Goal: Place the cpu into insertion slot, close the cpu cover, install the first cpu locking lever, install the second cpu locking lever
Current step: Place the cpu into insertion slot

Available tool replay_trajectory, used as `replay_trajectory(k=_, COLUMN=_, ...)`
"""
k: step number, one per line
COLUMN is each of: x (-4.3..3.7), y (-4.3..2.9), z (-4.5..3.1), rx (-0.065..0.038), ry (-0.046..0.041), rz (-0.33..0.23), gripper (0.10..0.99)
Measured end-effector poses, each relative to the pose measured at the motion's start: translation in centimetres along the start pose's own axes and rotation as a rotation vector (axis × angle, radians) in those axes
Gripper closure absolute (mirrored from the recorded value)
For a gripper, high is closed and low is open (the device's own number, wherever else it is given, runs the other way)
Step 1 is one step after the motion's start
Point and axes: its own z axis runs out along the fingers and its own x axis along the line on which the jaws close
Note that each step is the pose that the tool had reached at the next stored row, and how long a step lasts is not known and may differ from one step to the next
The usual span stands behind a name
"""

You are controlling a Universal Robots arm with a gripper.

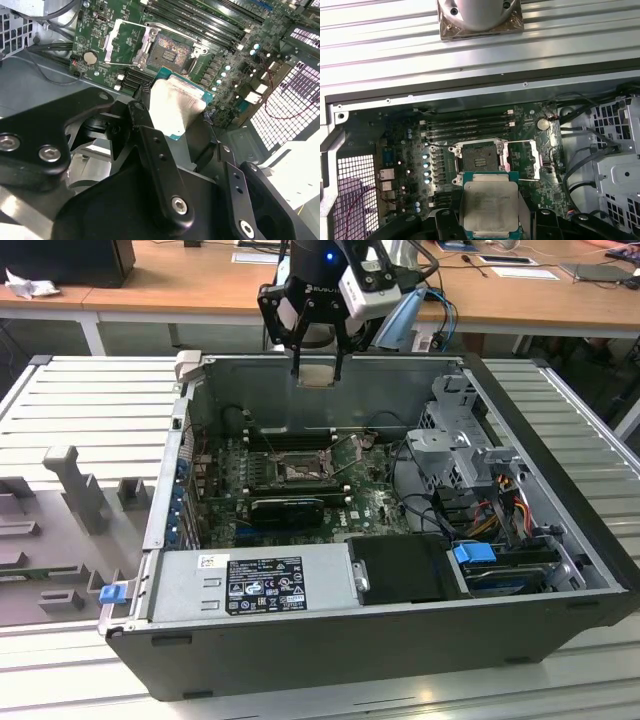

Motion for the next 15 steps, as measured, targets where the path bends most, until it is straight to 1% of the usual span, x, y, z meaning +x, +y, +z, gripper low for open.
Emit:
replay_trajectory(k=5, x=0.0, y=0.0, z=0.0, rx=0.0, ry=-0.0017, rz=0.018, gripper=0.561)
replay_trajectory(k=9, x=0.0, y=0.0, z=0.0, rx=-0.001, ry=-0.0038, rz=0.044, gripper=0.561)
replay_trajectory(k=11, x=0.0, y=-0.01, z=0.11, rx=-0.001, ry=-0.0047, rz=0.053, gripper=0.561)
replay_trajectory(k=15, x=-0.01, y=-0.03, z=0.39, rx=-0.001, ry=-0.0047, rz=0.053, gripper=0.561)
